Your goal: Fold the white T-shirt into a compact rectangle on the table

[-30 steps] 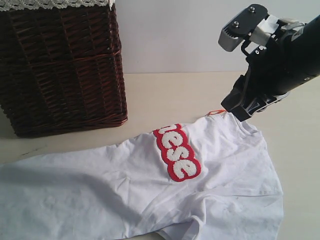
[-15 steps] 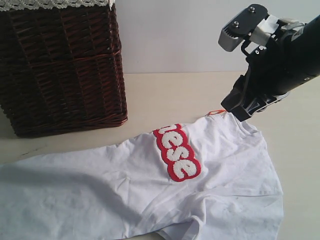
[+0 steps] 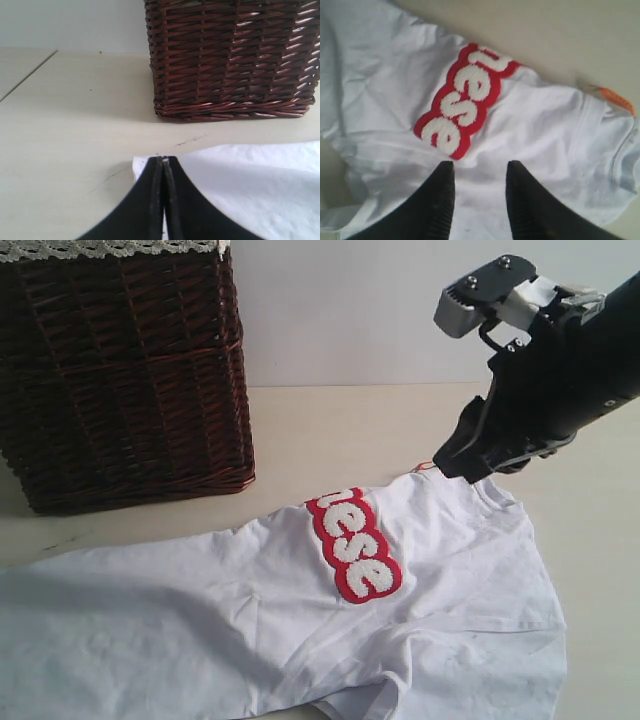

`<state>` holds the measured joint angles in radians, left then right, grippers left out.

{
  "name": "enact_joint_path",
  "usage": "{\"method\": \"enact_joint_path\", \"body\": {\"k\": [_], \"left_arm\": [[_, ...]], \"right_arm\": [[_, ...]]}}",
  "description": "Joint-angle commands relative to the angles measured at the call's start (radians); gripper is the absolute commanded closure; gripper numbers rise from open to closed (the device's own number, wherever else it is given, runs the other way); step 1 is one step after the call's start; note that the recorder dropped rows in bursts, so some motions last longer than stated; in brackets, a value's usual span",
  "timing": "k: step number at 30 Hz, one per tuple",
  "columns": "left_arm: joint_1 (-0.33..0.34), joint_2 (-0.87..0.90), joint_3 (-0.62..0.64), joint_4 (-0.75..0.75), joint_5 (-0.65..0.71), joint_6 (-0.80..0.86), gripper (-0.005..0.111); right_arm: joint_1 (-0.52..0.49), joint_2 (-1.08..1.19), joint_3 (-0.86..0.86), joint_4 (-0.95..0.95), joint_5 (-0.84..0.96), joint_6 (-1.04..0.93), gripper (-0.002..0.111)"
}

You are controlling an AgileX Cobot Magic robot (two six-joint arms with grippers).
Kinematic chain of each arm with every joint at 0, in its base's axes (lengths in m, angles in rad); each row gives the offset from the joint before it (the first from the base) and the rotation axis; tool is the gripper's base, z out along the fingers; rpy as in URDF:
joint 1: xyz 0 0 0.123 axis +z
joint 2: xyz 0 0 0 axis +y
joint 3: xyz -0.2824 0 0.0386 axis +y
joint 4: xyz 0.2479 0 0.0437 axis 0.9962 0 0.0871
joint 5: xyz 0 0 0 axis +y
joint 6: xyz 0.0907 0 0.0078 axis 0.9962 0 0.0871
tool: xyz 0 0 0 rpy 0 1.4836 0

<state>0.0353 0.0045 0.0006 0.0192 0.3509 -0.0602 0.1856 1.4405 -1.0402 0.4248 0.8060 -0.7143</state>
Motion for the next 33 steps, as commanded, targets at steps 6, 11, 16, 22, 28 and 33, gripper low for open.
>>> {"method": "enact_joint_path", "body": {"k": [6,11,16,22,28,33], "left_arm": [[0.004,-0.004,-0.001,-0.009,0.001,0.004,0.107],[0.004,-0.004,-0.001,-0.009,0.001,0.004,0.107],[0.004,-0.004,-0.001,-0.009,0.001,0.004,0.107],[0.004,-0.004,-0.001,-0.009,0.001,0.004,0.107],[0.004,-0.004,-0.001,-0.009,0.001,0.004,0.107],[0.004,-0.004,-0.001,-0.009,0.001,0.004,0.107]], "right_arm": [[0.000,0.021,0.113,0.004,0.208,0.071,0.073],[0.036,0.051,0.203,0.006,0.118,-0.141,0.072],[0.196,0.051,0.264,-0.175,-0.012,-0.095,0.067],[0.402,0.051,0.349,-0.268,-0.093,0.022,0.063],[0.537,0.051,0.408,-0.287,-0.176,0.185,0.063],[0.633,0.051,0.440,-0.317,-0.186,0.213,0.054]]}}
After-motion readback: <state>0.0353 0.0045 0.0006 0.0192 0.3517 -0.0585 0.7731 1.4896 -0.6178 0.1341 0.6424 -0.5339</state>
